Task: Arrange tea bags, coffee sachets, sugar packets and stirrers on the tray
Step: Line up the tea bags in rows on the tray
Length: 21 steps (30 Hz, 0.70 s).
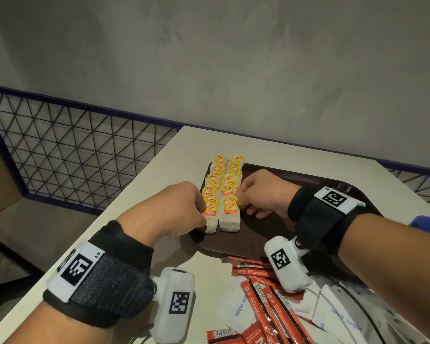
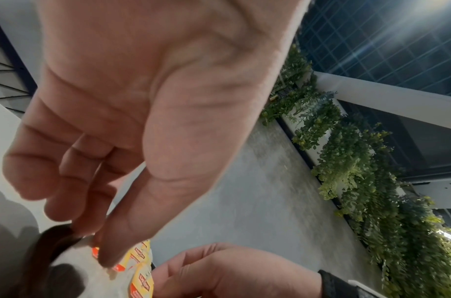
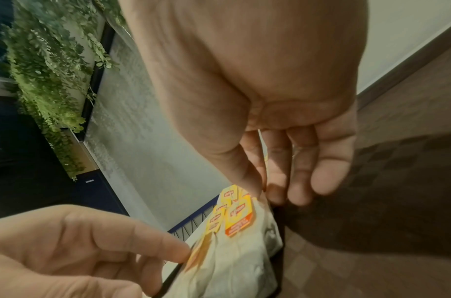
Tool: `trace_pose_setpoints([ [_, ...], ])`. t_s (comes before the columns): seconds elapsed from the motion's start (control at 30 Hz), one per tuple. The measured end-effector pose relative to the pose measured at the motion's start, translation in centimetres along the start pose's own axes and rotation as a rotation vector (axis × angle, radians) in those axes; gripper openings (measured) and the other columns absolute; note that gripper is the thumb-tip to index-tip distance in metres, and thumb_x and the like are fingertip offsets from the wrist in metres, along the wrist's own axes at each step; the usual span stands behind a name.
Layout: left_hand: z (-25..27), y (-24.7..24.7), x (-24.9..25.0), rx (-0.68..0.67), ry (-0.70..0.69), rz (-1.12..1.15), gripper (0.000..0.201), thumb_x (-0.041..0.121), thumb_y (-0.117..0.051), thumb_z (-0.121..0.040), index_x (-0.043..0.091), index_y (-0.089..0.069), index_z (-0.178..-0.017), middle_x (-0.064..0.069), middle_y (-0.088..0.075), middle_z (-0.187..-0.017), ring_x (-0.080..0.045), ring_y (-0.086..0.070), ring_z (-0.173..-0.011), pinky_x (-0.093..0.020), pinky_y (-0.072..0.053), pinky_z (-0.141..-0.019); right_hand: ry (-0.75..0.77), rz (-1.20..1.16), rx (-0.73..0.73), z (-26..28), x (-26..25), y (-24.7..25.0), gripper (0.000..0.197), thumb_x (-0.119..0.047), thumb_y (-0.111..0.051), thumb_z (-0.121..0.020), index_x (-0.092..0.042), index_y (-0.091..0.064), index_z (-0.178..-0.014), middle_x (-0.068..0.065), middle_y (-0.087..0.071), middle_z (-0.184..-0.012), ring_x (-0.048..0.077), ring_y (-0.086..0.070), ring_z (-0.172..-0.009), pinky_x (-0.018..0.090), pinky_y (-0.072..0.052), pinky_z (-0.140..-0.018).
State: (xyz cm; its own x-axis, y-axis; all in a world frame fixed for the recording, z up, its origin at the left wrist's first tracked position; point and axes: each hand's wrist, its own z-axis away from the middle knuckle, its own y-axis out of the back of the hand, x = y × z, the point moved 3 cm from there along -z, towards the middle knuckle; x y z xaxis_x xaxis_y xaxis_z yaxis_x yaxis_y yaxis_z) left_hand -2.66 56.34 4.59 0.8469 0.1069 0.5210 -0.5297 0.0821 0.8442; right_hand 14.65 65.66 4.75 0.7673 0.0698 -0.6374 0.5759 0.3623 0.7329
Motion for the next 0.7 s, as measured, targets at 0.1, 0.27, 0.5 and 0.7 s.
trace_pose_setpoints([
  [0.1,0.0,-0.1,0.0,-0.001,0.002,-0.018,0.024,0.026,-0.072,-0.092,0.019,-0.074,-0.114,0.002,-0.070,-0.103,-0.015,-0.063,-0.090,-0.029,-0.051,-0.072,0.001,0.009,0.043,-0.3,-0.1,0.2,0.015,-0.004,-0.070,-0.090,-0.005,-0.072,-0.104,0.015,-0.075,-0.103,0.018,-0.065,-0.075,0.034,-0.059,-0.073],
  [0.27,0.0,-0.1,0.0,0.004,0.017,-0.024,0.029,0.028,-0.074,-0.090,0.019,-0.072,-0.118,0.003,-0.070,-0.106,-0.017,-0.065,-0.095,-0.032,-0.057,-0.085,0.053,0.031,0.083,-0.7,-0.7,0.5,0.010,-0.007,-0.072,-0.090,-0.005,-0.075,-0.099,0.015,-0.076,-0.102,0.018,-0.066,-0.078,0.037,-0.061,-0.077],
  [0.5,0.2,-0.1,0.1,0.002,0.013,-0.037,0.035,0.030,-0.080,-0.087,0.019,-0.070,-0.119,0.002,-0.069,-0.108,-0.018,-0.064,-0.097,-0.031,-0.056,-0.085,0.121,0.139,0.096,-1.4,-1.5,-0.3,0.005,-0.011,-0.073,-0.090,-0.010,-0.077,-0.093,0.006,-0.073,-0.097,0.015,-0.066,-0.088,0.030,-0.058,-0.075],
  [0.7,0.3,-0.2,0.3,0.003,0.005,-0.060,0.039,0.026,-0.079,-0.089,0.020,-0.068,-0.126,0.003,-0.065,-0.112,-0.016,-0.060,-0.098,-0.025,-0.046,-0.078,0.123,0.241,0.069,-1.9,-1.7,-0.6,0.010,-0.013,-0.076,-0.089,-0.011,-0.076,-0.099,0.002,-0.071,-0.104,0.016,-0.065,-0.098,0.029,-0.054,-0.082],
])
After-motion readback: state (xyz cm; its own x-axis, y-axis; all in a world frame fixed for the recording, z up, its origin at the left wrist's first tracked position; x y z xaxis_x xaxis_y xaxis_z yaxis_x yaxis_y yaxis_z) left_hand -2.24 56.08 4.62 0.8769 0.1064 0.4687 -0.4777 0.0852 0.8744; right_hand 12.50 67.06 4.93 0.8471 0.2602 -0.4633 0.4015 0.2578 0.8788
